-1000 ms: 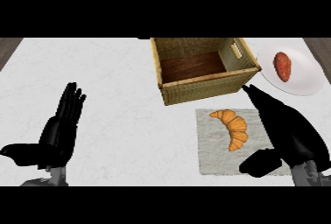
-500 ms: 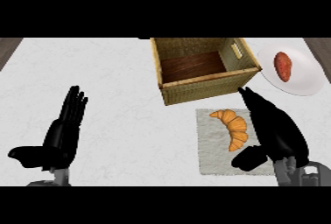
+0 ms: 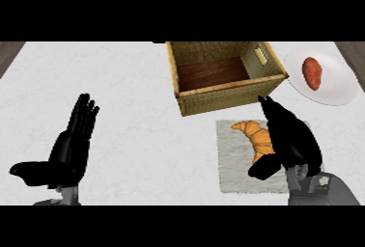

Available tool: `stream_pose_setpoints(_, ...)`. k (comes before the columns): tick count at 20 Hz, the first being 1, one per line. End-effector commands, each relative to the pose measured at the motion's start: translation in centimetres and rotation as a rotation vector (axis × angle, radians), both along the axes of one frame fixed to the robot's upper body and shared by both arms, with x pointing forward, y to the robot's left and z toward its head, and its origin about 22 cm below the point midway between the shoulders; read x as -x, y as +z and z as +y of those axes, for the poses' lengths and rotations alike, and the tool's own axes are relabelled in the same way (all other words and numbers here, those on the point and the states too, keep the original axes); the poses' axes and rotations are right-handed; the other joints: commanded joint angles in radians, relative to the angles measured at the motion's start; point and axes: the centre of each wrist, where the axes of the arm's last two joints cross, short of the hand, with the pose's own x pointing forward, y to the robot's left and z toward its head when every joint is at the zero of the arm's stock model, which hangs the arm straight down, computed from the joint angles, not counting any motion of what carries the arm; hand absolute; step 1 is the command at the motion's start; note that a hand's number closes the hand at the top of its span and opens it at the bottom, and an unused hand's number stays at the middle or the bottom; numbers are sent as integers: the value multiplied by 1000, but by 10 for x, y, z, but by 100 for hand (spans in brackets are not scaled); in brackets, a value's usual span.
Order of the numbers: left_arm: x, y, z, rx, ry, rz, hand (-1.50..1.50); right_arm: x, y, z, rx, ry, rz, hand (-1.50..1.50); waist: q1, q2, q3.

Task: Pick the croissant from the placemat and place it in the basket

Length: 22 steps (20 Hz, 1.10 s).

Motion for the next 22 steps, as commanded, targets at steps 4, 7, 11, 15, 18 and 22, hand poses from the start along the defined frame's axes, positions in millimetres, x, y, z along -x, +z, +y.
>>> stream_pose_setpoints(4, -1, 3, 6, -2, 11, 10, 0, -18, -13, -2, 20, -46, 32, -150, 1, 0, 0)
stream_pose_setpoints(7, -7, 12, 5, 1, -7, 0, 0, -9, -37, 4, 32, -24, 93, -150, 0, 0, 0)
stream_pose_setpoints(11, -17, 9, 16, 9, -12, 0, 0, -21, -31, 12, 25, -39, 72, -150, 1, 1, 0)
stream_pose_setpoints(15, -21, 10, -2, -1, -1, 7, 0, -16, -44, -9, 11, -27, 81, -150, -2, 1, 0)
stream_pose_setpoints(18, -1, 15, -4, -10, 7, -20, 0, -18, -34, -22, 3, -24, 87, -150, 0, 0, 0)
stream_pose_setpoints(22, -17, -4, 4, 16, 13, -13, 0, -2, -61, -2, 8, -21, 96, -150, -3, 0, 0)
